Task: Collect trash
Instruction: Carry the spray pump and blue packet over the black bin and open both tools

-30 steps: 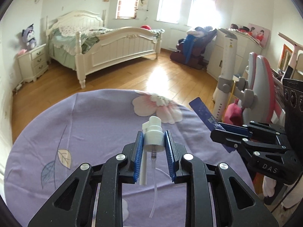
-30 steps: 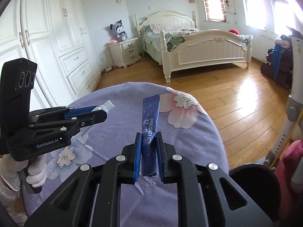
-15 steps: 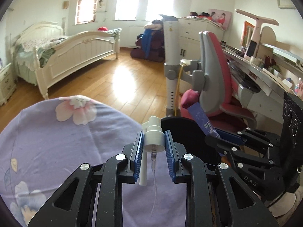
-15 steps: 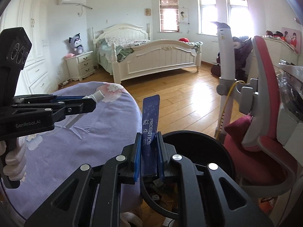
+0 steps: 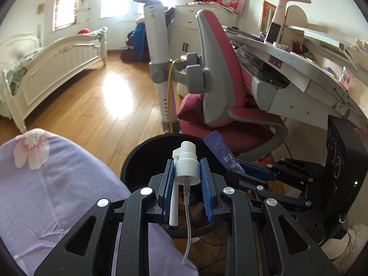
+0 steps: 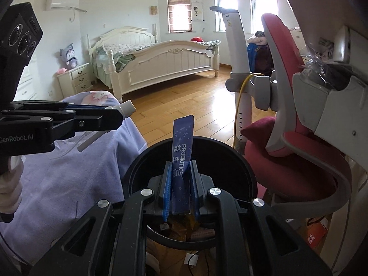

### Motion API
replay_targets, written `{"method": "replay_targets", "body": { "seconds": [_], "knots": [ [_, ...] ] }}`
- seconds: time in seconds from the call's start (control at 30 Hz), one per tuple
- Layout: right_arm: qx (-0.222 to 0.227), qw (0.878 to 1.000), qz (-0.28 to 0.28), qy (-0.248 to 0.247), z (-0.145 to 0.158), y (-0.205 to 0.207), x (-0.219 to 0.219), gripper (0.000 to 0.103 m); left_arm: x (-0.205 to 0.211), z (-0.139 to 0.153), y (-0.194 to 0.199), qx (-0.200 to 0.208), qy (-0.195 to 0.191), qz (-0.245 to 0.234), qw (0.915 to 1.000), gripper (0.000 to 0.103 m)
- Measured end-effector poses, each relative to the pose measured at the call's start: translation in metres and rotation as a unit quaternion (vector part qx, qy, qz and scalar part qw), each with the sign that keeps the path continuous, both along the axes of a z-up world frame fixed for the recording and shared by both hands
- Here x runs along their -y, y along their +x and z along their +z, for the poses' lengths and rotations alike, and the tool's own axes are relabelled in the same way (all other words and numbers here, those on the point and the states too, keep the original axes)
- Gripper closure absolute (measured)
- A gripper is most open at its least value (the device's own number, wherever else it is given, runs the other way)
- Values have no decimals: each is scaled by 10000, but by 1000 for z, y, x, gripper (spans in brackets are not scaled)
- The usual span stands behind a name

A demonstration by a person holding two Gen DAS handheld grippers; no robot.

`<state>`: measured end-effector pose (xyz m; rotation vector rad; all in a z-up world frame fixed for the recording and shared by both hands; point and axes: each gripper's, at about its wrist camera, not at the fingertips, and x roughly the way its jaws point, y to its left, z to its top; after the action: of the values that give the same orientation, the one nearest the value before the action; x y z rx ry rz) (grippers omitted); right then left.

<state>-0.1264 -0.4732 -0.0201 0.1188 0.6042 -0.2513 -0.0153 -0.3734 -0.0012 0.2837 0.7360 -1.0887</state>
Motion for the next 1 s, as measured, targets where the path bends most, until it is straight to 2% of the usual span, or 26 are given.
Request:
{"method": "replay_targets", "body": {
  "seconds": [0.37, 1.0],
  "knots": [
    [-111, 9997, -104, 179, -16, -3, 18, 87, 33, -17, 2, -197, 158, -125, 9996, 79],
    [-302, 9989, -264, 254, -27, 3, 30, 85, 53, -19, 5, -196, 246, -227, 9992, 79]
  ]
}}
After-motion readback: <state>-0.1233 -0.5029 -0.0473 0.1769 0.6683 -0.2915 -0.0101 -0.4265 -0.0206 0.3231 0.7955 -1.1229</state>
